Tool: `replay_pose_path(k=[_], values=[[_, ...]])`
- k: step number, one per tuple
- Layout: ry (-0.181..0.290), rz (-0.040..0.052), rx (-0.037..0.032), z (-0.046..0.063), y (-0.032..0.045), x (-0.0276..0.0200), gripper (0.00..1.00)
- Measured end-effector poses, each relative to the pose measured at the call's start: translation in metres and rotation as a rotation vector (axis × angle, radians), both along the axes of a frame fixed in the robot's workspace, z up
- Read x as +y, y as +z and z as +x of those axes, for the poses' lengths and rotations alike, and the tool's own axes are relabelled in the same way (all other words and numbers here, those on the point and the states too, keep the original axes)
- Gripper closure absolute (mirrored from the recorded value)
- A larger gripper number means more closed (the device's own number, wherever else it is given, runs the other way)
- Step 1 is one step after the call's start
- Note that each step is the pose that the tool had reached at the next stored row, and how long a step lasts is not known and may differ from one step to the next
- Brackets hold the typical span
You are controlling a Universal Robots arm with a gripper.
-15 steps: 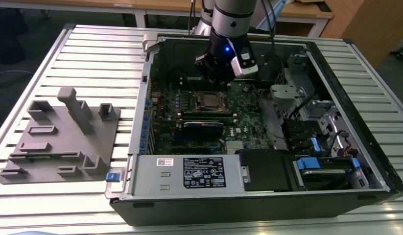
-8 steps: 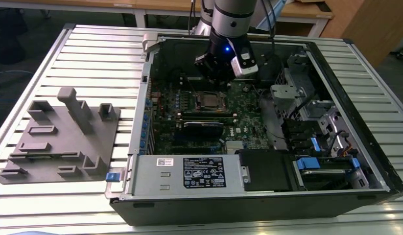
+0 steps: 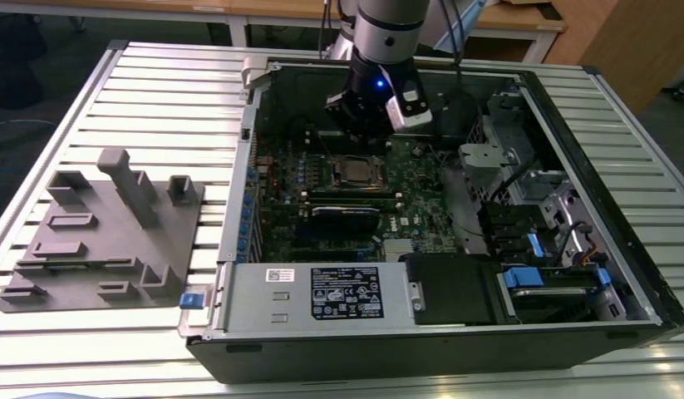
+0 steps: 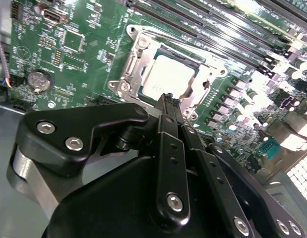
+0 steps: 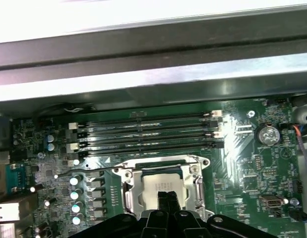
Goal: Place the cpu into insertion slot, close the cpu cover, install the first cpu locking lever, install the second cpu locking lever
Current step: 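Close the cpu cover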
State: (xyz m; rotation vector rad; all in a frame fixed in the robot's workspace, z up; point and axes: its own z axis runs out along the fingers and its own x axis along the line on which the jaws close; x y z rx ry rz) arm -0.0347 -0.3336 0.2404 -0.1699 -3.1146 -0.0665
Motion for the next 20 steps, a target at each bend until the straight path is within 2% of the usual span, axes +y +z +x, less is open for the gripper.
replay_pose_path(k=[12, 15, 16, 17, 20], values=[[0.0, -0.0002, 0.0001, -0.014, -0.0094, -0.0009, 0.89], [0.0, -0.0003, 0.0002, -0.015, -0.0116, -0.0044, 0.89], [0.0, -0.0001, 0.0, -0.015, -0.013, -0.0074, 0.89], [0.0, -0.0001, 0.0001, -0.016, -0.0141, -0.0085, 0.89], [0.0, -0.0003, 0.0001, -0.018, -0.0184, -0.0093, 0.89]])
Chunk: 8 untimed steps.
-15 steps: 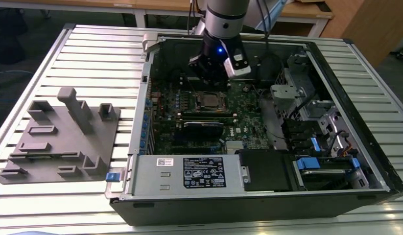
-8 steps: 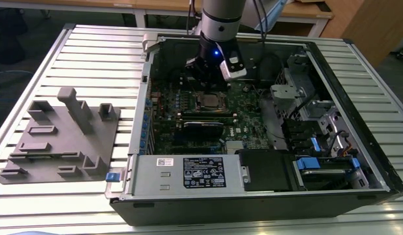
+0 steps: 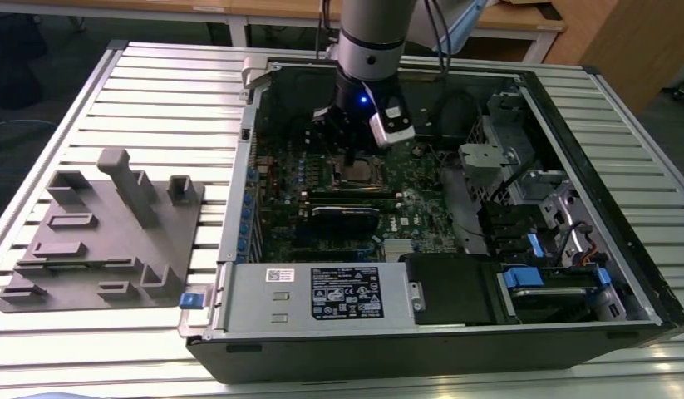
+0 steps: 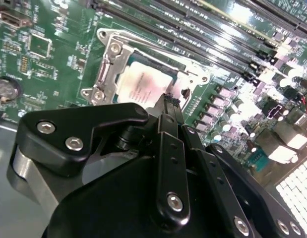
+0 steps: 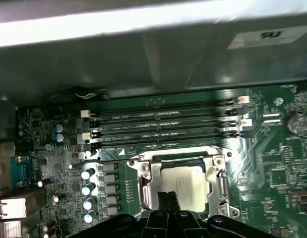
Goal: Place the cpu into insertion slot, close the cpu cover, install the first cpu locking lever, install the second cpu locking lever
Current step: 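Close the cpu cover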
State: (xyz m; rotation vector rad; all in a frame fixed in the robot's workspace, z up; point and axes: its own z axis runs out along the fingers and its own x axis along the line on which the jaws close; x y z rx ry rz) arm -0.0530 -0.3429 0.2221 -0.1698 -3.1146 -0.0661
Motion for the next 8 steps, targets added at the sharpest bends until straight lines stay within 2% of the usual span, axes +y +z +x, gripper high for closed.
replay_pose_path(k=[8], values=[[0.0, 0.0001, 0.0, -0.008, -0.0089, 0.0, 0.89]])
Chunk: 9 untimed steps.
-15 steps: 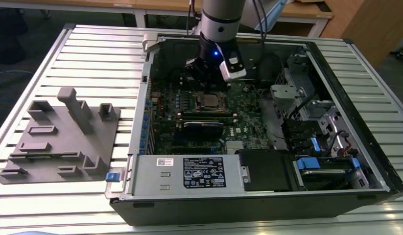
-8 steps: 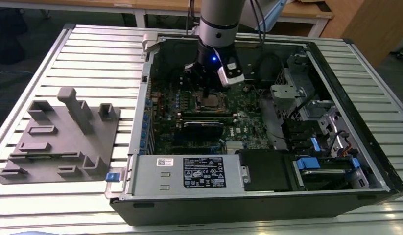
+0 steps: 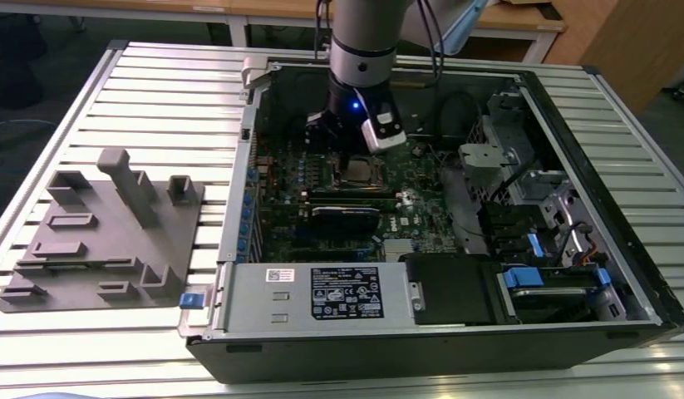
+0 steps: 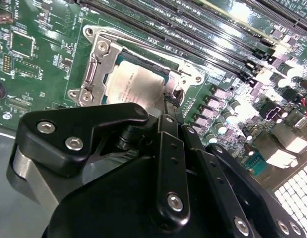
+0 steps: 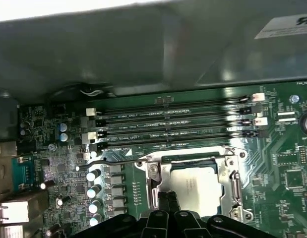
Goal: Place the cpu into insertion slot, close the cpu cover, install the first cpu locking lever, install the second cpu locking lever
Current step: 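Close the cpu cover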
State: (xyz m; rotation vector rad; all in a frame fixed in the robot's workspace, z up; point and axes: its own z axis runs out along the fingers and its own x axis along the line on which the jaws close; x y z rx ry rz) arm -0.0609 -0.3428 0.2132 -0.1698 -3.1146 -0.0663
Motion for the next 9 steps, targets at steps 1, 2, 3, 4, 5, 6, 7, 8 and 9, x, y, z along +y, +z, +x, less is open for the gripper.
replay_pose_path(k=[1, 2, 3, 4, 5, 6, 7, 8, 9], values=[[0.0, 0.0, 0.0, -0.0003, -0.001, 0.0, 0.89], [0.0, 0.0, 0.0, -0.0004, -0.0015, 0.0, 0.89], [0.0, -0.0001, 0.0001, -0.0004, -0.0015, 0.0, 0.89], [0.0, -0.0002, 0.0001, -0.0004, -0.0015, -0.0001, 0.89], [0.0, -0.0003, 0.0002, -0.0005, -0.0015, -0.0001, 0.89], [0.0, -0.0001, 0.0, -0.0005, -0.0016, 0.0, 0.89], [0.0, 0.0, 0.0, -0.0005, -0.0017, 0.0, 0.89], [0.0, -0.0001, 0.0, -0.0005, -0.0017, 0.0, 0.89], [0.0, -0.0001, 0.0, -0.0005, -0.0018, 0.0, 0.89]])
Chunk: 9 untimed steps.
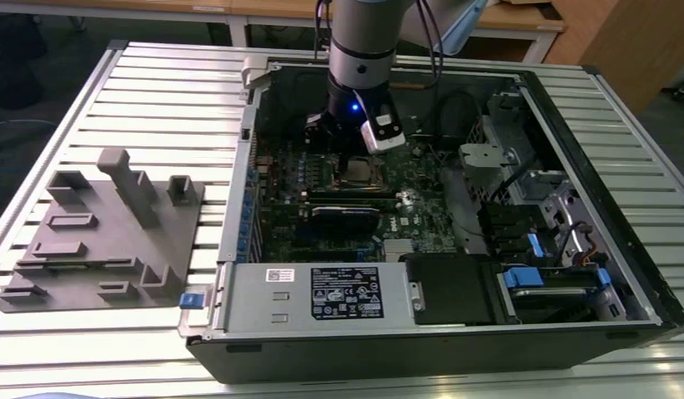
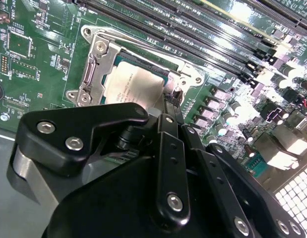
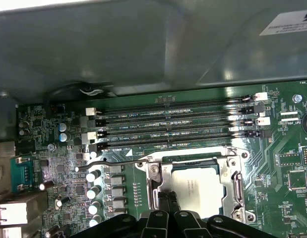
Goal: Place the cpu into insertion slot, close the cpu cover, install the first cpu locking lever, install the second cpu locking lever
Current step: 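Close the cpu cover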
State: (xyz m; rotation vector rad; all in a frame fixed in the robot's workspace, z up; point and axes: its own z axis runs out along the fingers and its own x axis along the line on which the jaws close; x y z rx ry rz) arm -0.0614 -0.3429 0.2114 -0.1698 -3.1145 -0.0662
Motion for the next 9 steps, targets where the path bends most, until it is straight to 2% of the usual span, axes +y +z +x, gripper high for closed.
replay_pose_path(k=[9], values=[[0.0, 0.0002, -0.0002, 0.0, -0.0012, 0.0, 0.89]])
